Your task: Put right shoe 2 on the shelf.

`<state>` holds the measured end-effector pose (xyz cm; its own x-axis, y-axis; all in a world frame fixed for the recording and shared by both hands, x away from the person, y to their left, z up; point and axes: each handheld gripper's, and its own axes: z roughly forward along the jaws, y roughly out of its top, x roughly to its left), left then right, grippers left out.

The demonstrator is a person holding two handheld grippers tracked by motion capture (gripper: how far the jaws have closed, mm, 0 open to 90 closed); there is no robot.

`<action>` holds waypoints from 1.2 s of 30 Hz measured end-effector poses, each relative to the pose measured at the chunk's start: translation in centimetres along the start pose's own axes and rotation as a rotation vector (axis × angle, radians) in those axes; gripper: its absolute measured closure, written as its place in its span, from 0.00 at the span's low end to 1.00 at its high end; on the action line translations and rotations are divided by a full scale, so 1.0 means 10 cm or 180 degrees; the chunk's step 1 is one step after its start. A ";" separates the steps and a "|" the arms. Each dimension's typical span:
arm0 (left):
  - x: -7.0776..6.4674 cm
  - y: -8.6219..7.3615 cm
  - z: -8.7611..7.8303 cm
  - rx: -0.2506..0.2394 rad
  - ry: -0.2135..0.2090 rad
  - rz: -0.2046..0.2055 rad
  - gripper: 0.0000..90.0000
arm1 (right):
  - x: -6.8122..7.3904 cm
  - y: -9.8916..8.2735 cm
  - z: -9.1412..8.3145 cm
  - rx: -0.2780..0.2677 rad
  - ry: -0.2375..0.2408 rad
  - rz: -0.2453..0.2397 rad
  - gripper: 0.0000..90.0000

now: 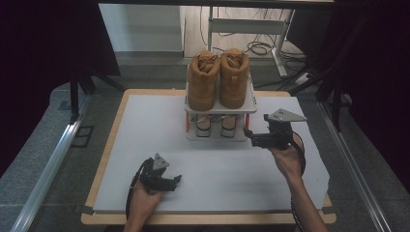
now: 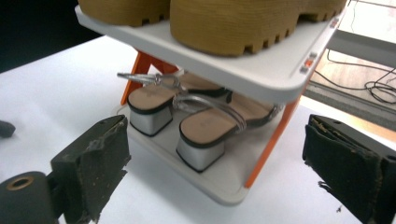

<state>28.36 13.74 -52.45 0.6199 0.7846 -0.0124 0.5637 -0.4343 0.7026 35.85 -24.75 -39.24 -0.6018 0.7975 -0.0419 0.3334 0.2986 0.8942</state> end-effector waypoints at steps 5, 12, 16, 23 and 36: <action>0.00 0.00 0.00 0.0002 0.0000 0.0001 0.16 | -0.02 -0.11 -0.05 0.0078 -0.0001 0.0016 0.02; 0.00 0.00 0.00 0.0008 0.0004 0.0018 0.16 | -0.04 -0.29 -0.11 0.0182 -0.0011 0.0016 0.00; -0.01 0.00 0.00 -0.0010 0.0004 -0.0012 0.16 | -0.05 -0.37 -0.15 0.0209 -0.0024 0.0026 0.00; -0.01 0.00 0.00 -0.0014 0.0005 -0.0014 0.16 | -0.08 -0.57 -0.21 0.0267 -0.0057 0.0112 0.00; 0.00 0.00 0.00 0.0004 0.0004 0.0003 0.16 | -0.14 -0.97 -0.23 0.0458 -0.0081 0.0216 0.00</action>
<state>28.33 13.72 -52.43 0.6198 0.7847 -0.0110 0.5639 -0.4356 0.7017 31.78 -29.96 -46.84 -0.5563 0.8310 0.0035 0.4742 0.3140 0.8225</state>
